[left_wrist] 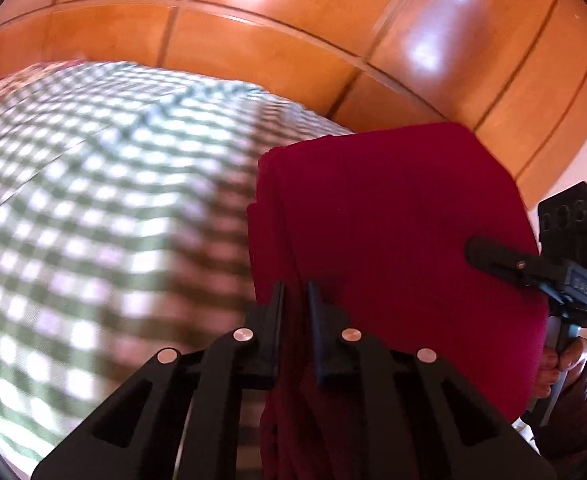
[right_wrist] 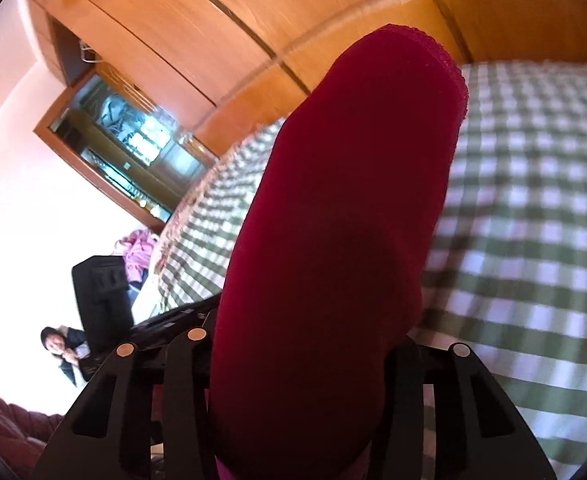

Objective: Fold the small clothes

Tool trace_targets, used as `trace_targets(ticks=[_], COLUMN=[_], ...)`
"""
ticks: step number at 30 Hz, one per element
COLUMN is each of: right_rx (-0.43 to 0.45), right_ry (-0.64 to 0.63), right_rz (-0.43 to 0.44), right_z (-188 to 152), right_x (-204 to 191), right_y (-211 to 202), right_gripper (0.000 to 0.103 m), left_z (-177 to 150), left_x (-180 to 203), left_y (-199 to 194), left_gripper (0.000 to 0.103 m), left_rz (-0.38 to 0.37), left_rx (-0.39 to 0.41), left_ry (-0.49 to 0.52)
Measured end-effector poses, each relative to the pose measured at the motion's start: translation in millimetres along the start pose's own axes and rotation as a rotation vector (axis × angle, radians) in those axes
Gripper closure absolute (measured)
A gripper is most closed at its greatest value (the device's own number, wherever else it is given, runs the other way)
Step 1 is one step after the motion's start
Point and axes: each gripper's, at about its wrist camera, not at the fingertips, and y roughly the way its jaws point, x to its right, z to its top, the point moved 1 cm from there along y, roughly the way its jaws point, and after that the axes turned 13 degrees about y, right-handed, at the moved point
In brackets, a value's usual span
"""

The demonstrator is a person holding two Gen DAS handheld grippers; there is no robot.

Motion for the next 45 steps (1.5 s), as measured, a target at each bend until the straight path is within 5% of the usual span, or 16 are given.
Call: trace_targets(ticks=[5,12,17,20,24,30,32,35,37,40,42,45], right_rx=[0.129,0.339,0.393,0.347,0.403,0.588,0.612,0.541,0.44,0.476,0.483,0.492], right_ry=[-0.002,0.11,0.265,0.382,0.395,0.211,0.149,0.109,0.113,0.131,0.149,0.156], right_rz=[-0.021,-0.12,-0.283,-0.393,-0.426,-0.76,-0.778,-0.786,-0.879,-0.914,-0.929,-0.96], right_z=[15.1,40.5,38.3,22.2,3.4,3.6,3.1,0.7,-0.5,0.0,2.8,2.6], right_x=[10.2,84.7,172.9,227.9,235.9,166.5,144.2,138.3,156.1,165.8,161.8,153.7], right_y=[-65.1,-177.4,-212.2,-207.2,-212.1,-241.1,-242.0,-220.0,-182.2,-170.4,-173.2,-172.2], right_gripper=[0.061,0.061,0.06,0.043,0.024,0.031,0.038,0.043,0.042,0.041,0.041,0.037], left_z=[51.5,128.2,115.6,95.5,95.8,87.1,85.0,81.3,78.7,81.4,83.4,85.3], left_x=[65.1,190.7,269.1,292.7,286.7,267.8,261.8,260.0,259.0,256.7,252.1,242.3], left_y=[40.1,132.7,217.1,226.7,217.6,205.4,210.8,214.9,214.4,210.1,205.6,193.6], left_gripper=[0.094,0.101,0.098,0.097,0.096,0.095,0.095,0.095,0.095,0.095,0.079,0.076], left_rz=[-0.07,-0.183,-0.074,0.031,0.015,0.007,0.004,0.028,0.043,0.052,0.084,0.058], left_rx=[0.0,-0.039,-0.214,-0.144,-0.131,-0.113,-0.109,-0.093,-0.087,-0.098,-0.105,-0.102], left_ry=[0.132,0.311,0.518,0.638,0.602,0.517,0.475,0.471,0.479,0.463,0.439,0.39])
